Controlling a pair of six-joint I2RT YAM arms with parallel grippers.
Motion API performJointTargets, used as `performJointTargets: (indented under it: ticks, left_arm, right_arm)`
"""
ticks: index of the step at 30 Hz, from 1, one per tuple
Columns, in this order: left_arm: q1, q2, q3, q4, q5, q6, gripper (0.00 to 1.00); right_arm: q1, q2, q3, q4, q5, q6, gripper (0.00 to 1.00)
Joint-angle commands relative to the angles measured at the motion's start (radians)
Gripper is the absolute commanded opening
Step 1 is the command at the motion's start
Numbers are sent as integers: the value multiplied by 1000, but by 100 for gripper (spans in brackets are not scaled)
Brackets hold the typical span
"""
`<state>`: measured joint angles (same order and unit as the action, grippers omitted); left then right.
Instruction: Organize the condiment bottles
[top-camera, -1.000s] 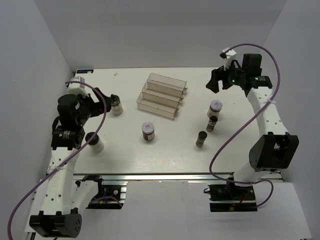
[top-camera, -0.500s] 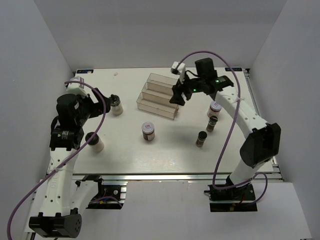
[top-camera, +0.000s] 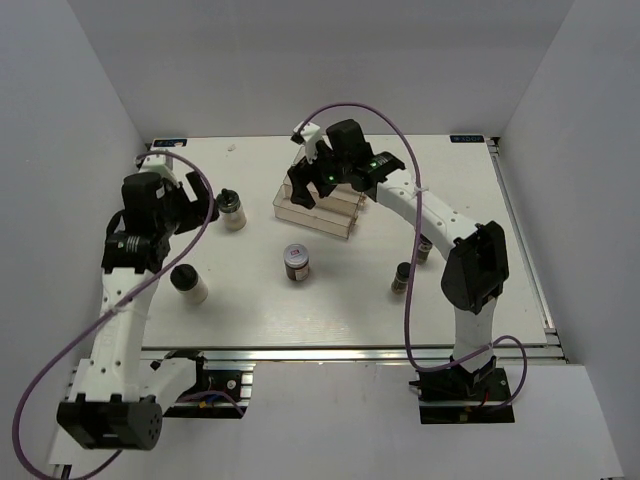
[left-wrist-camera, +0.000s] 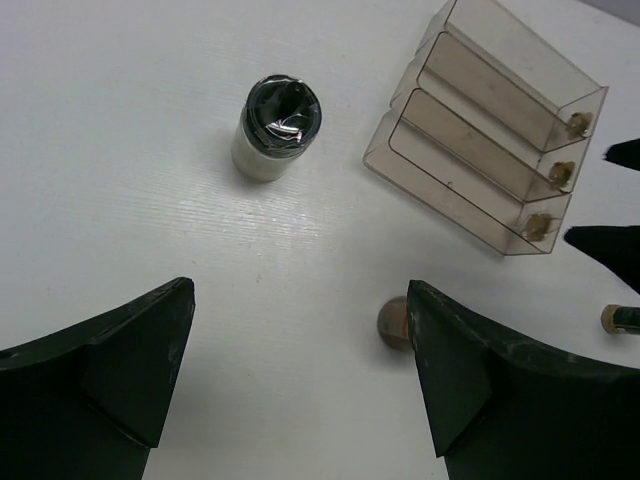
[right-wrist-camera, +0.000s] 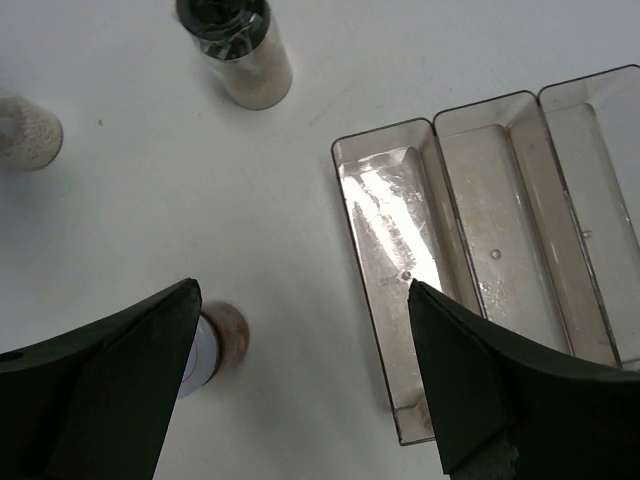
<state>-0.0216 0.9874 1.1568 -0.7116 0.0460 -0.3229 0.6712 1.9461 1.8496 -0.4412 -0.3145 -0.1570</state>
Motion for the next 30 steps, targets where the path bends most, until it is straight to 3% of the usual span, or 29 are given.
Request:
performJointTargets:
  ticks: [1, 5, 14, 18, 20, 30]
  left_arm:
    - [3, 97, 46, -42, -8, -7, 96]
    - [3, 233, 101, -25, 12, -1, 98]
    - [-72, 497, 204, 0, -93, 51, 98]
    - [-98, 591, 233, 46, -155, 79, 98]
    - [-104, 617, 241, 67, -176, 88, 98]
    - [-120, 819, 357, 89, -264, 107, 98]
  right_arm:
    - [-12, -24, 39, 55, 115, 62, 89]
    - [-28, -59, -10, 49, 106, 56, 89]
    - [-145, -130, -70, -16, -3, 42, 89]
    - [-214, -148, -59, -99, -211, -56, 89]
    - [-238, -153, -58, -117, -240, -73, 89]
    - [-300, -161, -39, -197, -308, -108, 89]
